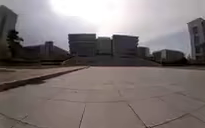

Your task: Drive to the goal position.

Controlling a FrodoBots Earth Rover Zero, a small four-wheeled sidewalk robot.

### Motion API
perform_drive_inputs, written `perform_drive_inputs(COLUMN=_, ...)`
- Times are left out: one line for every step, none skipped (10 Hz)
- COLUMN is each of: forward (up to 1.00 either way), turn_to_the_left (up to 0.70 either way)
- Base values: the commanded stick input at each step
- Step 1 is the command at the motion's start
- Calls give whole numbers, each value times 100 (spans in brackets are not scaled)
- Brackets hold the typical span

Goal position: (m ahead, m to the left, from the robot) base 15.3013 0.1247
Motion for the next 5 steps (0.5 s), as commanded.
perform_drive_inputs(forward=100, turn_to_the_left=27)
perform_drive_inputs(forward=100, turn_to_the_left=27)
perform_drive_inputs(forward=100, turn_to_the_left=13)
perform_drive_inputs(forward=100, turn_to_the_left=0)
perform_drive_inputs(forward=100, turn_to_the_left=0)
